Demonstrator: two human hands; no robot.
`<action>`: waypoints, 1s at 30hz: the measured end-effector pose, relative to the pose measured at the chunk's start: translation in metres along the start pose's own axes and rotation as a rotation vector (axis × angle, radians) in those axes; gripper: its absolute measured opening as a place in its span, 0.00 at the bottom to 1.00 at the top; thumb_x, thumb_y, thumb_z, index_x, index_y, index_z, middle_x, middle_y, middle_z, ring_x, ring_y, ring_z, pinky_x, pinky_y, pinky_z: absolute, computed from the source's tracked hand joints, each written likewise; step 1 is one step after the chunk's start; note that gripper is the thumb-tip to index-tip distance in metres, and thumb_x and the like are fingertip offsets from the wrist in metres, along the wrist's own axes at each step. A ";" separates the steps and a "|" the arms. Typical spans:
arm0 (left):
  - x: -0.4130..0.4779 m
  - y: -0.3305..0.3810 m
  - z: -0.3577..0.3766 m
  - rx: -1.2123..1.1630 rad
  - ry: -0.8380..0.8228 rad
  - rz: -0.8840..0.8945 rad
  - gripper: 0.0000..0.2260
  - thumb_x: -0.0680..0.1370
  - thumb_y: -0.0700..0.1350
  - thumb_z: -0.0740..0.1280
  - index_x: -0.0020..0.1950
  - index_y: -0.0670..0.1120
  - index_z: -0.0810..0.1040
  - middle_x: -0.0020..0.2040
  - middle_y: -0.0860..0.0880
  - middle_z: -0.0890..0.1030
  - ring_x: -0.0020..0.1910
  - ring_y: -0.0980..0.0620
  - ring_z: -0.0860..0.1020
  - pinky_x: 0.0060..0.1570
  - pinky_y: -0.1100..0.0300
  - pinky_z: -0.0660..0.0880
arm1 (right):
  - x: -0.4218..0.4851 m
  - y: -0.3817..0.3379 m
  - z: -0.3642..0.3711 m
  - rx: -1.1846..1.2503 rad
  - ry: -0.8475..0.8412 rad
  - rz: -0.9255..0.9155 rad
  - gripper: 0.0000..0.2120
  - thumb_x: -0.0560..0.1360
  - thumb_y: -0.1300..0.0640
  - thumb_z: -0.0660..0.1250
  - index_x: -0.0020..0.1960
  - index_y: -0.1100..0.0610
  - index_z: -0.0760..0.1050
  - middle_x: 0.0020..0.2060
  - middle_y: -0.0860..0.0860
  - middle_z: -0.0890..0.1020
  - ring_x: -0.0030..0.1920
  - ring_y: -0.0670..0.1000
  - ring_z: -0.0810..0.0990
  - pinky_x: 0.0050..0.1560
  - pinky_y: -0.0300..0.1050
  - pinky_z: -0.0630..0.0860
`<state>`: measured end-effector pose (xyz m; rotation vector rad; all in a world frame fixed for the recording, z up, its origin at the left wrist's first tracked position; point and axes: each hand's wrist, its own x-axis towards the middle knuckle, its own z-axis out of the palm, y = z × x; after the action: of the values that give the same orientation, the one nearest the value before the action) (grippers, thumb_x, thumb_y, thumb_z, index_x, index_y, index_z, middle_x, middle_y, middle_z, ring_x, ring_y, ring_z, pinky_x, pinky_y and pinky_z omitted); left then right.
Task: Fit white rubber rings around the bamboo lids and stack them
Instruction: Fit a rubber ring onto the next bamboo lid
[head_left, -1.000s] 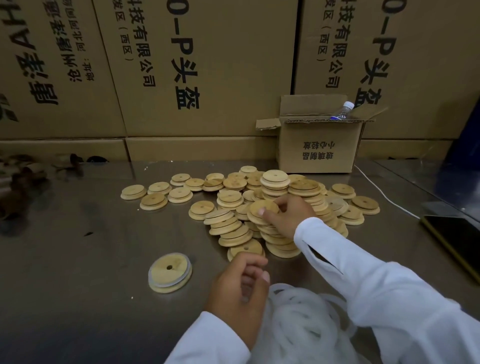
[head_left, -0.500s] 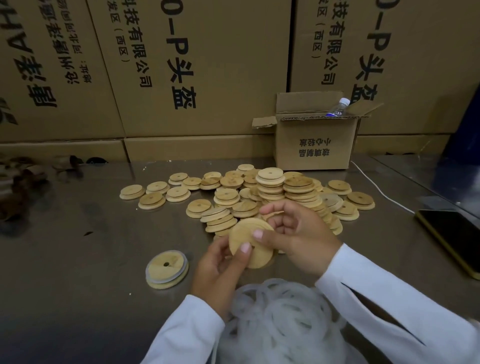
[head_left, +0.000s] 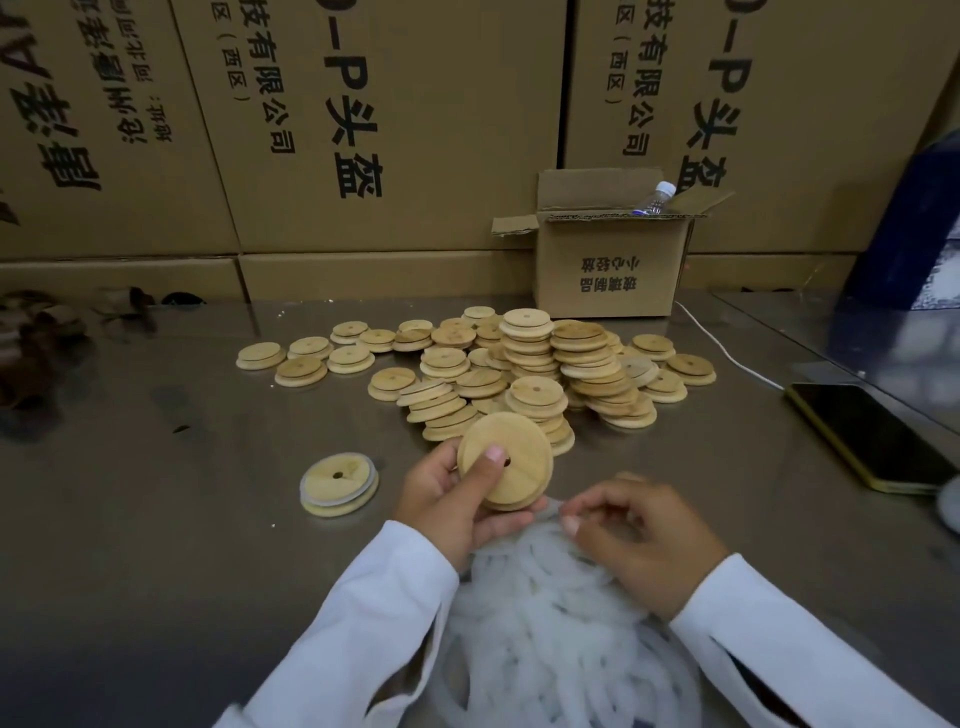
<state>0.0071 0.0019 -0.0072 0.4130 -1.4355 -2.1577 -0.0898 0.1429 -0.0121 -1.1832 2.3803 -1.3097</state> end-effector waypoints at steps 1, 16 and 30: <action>-0.002 0.000 -0.001 -0.004 0.004 -0.004 0.10 0.71 0.44 0.66 0.51 0.42 0.76 0.38 0.42 0.84 0.36 0.41 0.83 0.30 0.60 0.80 | 0.001 0.002 0.001 -0.038 -0.013 -0.003 0.07 0.69 0.54 0.71 0.36 0.42 0.78 0.37 0.48 0.77 0.41 0.44 0.75 0.43 0.35 0.69; -0.007 0.000 -0.001 0.020 -0.028 -0.089 0.07 0.77 0.42 0.62 0.52 0.46 0.78 0.51 0.39 0.80 0.42 0.44 0.82 0.33 0.55 0.80 | -0.001 -0.014 -0.008 0.535 0.033 -0.153 0.03 0.63 0.57 0.72 0.32 0.51 0.80 0.31 0.47 0.81 0.34 0.44 0.77 0.38 0.34 0.74; -0.017 -0.006 0.006 0.105 -0.219 -0.061 0.14 0.67 0.50 0.66 0.51 0.50 0.80 0.45 0.43 0.84 0.42 0.40 0.83 0.36 0.58 0.79 | 0.001 -0.023 0.003 0.568 0.271 -0.041 0.06 0.68 0.61 0.72 0.35 0.53 0.79 0.29 0.51 0.79 0.33 0.48 0.76 0.36 0.35 0.75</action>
<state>0.0167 0.0187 -0.0109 0.2666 -1.6808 -2.2386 -0.0764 0.1336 0.0037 -0.9296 1.9177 -2.0840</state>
